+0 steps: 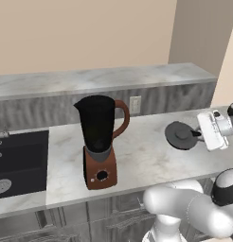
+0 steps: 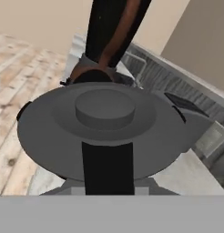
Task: Grab the limes from the fridge, place them in the blender, close the lid, and turn on the blender to create a marinade.
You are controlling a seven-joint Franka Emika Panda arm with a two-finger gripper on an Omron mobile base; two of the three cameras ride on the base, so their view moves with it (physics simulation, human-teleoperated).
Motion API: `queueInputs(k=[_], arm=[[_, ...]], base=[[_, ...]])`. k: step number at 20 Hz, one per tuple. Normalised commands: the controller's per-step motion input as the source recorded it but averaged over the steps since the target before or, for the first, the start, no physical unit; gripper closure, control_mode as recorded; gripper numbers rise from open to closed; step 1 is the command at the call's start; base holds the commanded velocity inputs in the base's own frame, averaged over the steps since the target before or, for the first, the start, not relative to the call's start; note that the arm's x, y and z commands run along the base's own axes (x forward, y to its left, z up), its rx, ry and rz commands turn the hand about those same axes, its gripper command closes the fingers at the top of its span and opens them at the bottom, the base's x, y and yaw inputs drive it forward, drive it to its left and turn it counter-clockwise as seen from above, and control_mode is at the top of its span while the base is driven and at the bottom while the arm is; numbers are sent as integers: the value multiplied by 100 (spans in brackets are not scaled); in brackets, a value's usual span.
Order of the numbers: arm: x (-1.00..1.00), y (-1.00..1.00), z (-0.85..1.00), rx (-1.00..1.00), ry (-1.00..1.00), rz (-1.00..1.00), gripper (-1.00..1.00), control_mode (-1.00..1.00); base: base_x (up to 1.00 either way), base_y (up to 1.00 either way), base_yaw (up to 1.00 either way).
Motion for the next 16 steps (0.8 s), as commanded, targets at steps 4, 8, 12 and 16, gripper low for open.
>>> queueInputs(k=[4, 8, 12, 16], arm=[[0, 3, 74, 23, -2, 0, 100, -100], [0, 27, 83, 17, -1, -1, 100, -100], [-3, 47, 93, 7, -1, -2, 100, -100], [-6, 58, 90, 1, -1, -1, 100, -100]], base=[[0, 0, 0], [0, 0, 0], [0, 0, 0], [0, 0, 0]])
